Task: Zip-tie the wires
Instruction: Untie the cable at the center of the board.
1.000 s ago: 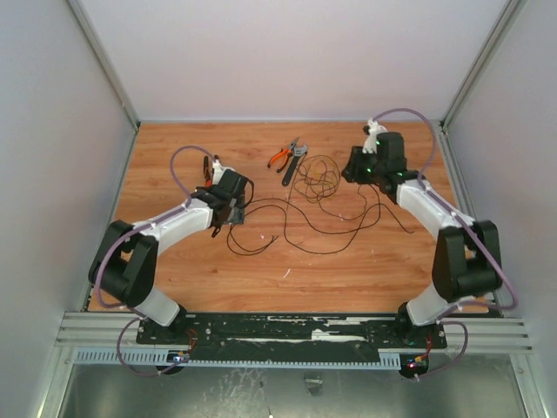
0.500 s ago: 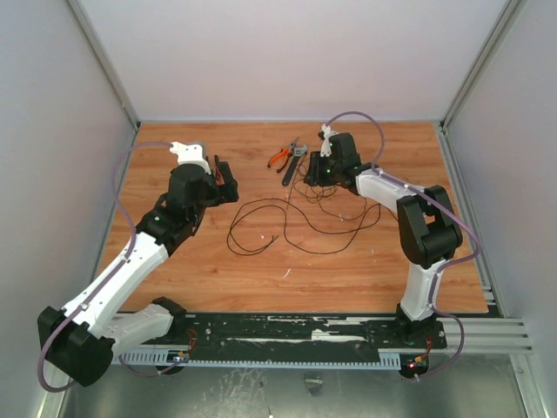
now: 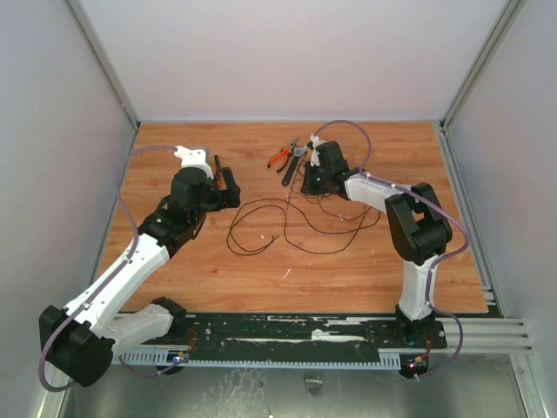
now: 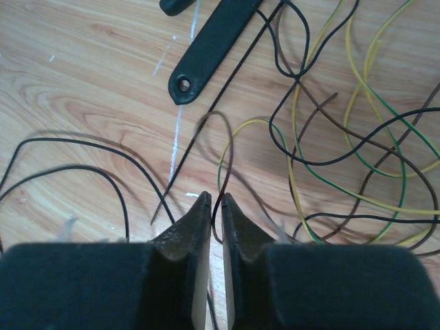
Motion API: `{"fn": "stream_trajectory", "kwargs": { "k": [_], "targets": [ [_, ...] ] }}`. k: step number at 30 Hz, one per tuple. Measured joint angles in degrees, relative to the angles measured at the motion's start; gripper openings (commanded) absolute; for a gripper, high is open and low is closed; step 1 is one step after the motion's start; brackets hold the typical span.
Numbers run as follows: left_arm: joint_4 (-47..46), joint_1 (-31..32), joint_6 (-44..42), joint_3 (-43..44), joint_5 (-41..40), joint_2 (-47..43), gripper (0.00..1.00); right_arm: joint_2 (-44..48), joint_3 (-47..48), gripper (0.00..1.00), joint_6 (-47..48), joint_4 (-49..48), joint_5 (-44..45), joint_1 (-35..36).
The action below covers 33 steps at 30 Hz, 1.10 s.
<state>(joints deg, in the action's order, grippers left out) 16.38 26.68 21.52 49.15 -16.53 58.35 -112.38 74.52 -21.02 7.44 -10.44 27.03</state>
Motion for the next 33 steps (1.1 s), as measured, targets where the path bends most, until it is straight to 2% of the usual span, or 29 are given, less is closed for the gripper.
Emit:
{"fn": "stream_trajectory", "kwargs": {
  "k": [1, 9, 14, 20, 26, 33],
  "targets": [
    [-0.02, 0.00, 0.00, 0.00, 0.11, 0.00, 0.98, 0.00, 0.00, 0.00, 0.13, 0.17, 0.42, 0.02],
    [-0.04, -0.35, 0.42, 0.00, 1.88, -0.24, 0.98, 2.93, 6.64, 0.00, 3.21, 7.45, 7.43, 0.11],
    [-1.18, -0.37, 0.79, 0.00, 5.55, -0.24, 0.98, 9.73, 17.35, 0.00, 6.93, 11.85, 12.72, 0.04],
    [-3.78, -0.42, 0.90, 0.33, 11.37, -0.22, 0.98, 16.72, 32.65, 0.00, 11.21, 12.09, 16.98, -1.62],
    [-7.89, -0.52, 1.29, 1.40, 16.04, 1.86, 0.98, 17.99, 45.03, 0.00, 12.81, 11.74, 17.81, -6.56],
    [-15.23, -0.61, 3.52, 3.17, 23.10, 7.74, 0.98, 17.97, 46.93, 0.00, 13.42, 12.11, 14.60, -8.15]
  ]
}}
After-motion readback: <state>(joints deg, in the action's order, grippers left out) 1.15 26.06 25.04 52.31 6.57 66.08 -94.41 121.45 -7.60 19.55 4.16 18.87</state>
